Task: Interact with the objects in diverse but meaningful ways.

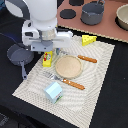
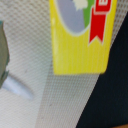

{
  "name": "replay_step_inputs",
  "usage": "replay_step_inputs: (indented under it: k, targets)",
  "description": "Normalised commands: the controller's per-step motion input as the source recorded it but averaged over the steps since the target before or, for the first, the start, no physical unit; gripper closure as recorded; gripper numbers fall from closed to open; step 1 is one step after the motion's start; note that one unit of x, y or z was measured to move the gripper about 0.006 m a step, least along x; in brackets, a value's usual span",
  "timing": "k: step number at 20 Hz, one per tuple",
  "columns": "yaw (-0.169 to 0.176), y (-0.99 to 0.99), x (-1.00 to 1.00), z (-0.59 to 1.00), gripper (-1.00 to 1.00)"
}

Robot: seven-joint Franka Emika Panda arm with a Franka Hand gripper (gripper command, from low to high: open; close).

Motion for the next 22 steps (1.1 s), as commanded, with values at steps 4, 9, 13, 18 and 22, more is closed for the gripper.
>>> replay_step_inputs:
  k: [4,9,13,18,22]
  targets:
    - [-0.035,0.69,0.37,0.7,-1.0]
    - [0.009,0.66,0.57,0.42,-1.0]
    - [0.086,0.46,0.5,0.07,-1.0]
    - [0.126,0.39,0.44,0.08,-1.0]
    - [0.172,0.29,0.28,0.1,-1.0]
